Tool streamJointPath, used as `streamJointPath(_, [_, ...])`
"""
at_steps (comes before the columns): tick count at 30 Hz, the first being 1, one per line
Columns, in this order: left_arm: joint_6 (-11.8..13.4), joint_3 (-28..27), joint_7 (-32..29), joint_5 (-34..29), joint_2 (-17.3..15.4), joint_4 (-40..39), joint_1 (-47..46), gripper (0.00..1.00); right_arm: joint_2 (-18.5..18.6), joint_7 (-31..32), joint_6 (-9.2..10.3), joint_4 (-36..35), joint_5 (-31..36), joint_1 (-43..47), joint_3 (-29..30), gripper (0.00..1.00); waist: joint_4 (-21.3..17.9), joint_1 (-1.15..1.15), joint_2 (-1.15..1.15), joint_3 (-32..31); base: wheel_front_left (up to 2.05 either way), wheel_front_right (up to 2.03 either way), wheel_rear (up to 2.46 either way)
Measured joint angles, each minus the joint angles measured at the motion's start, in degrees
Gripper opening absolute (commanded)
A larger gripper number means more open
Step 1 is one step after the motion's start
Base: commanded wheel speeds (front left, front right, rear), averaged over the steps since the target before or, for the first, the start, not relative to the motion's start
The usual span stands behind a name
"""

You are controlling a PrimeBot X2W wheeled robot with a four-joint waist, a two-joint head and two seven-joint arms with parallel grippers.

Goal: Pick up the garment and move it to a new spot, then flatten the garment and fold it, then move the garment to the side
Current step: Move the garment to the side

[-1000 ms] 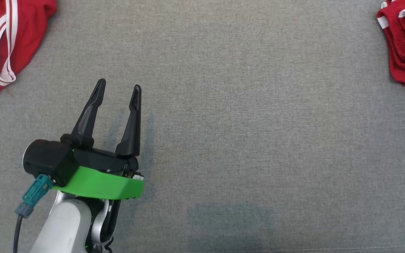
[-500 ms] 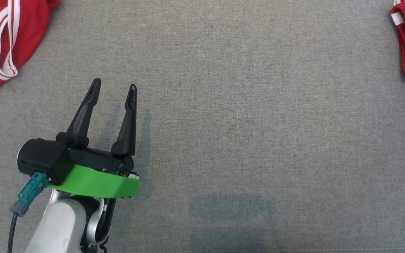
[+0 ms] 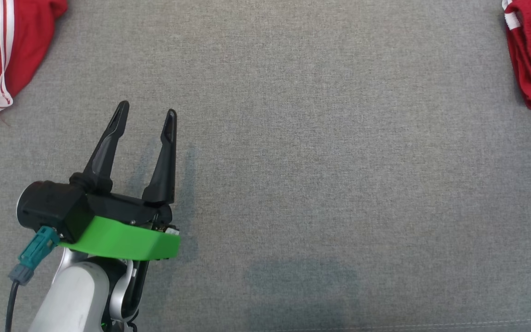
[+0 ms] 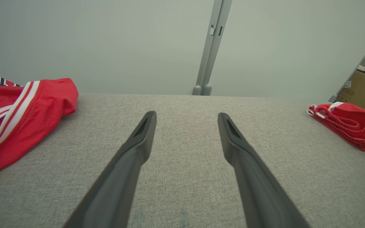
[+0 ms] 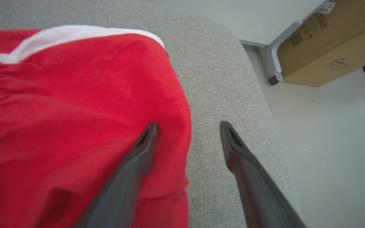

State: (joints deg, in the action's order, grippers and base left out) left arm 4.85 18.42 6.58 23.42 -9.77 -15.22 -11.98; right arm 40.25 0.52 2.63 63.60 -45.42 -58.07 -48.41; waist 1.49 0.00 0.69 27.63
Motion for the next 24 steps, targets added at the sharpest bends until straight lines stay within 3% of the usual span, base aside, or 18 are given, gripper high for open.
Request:
streamJointPath(19, [0.4, -1.4, 0.1, 0.0, -0.2, 1.1, 0.8, 1.0, -1.2, -5.3, 0.48, -0.7, -0.4, -0.7, 1.2, 1.0, -3.2, 0.0, 0.0, -3.2, 0.0, 0.0, 0.0])
streamJointPath(24, [0.5, -1.9, 0.6, 2.2, 1.4, 3.5, 1.7, 1.0, -3.9, -8.8, -0.87, -4.2, 0.1, -2.8, 1.0, 1.0, -4.5, 0.0, 0.0, -5.9, 0.0, 0.0, 0.0])
